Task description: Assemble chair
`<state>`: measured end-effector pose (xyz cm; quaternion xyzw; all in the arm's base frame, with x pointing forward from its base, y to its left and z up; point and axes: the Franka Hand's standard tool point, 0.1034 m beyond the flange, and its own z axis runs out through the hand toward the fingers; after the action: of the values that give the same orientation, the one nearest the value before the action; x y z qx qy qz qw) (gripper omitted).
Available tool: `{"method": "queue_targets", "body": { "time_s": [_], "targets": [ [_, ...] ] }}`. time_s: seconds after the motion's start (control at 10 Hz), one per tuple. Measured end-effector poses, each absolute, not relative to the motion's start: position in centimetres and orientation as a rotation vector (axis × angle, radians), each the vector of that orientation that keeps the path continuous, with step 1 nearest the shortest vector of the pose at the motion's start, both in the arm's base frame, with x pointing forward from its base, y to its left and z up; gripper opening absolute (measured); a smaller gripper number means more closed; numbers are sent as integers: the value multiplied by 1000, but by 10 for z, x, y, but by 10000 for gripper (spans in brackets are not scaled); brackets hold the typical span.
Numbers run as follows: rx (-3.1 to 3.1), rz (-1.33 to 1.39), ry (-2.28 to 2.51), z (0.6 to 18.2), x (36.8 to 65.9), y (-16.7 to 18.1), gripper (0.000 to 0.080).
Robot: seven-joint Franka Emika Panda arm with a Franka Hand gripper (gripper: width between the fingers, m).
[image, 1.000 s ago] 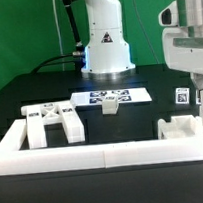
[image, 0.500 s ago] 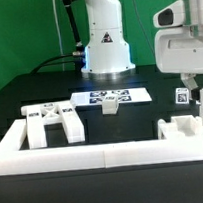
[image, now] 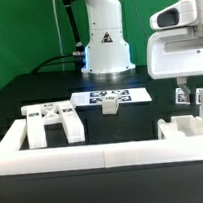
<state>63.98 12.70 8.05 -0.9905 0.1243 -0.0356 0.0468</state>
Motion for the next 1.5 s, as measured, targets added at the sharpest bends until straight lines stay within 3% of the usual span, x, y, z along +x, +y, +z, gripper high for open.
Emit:
{"method": "queue_targets", "body": {
  "time_s": [0.6,0.7,0.8,0.9,1.1,1.5],
  "targets": [
    [-3056,-132,-135,80,640,124,649],
    [-3056,-131,-133,80,640,125,559],
    [-3056,-131,-133,80,640,125,376],
    [-3056,-129,-89,80,640,125,290],
    [-3054,-125,1,80,640,125,290],
    [-2973,-94,622,78,645,119,290]
  ]
}}
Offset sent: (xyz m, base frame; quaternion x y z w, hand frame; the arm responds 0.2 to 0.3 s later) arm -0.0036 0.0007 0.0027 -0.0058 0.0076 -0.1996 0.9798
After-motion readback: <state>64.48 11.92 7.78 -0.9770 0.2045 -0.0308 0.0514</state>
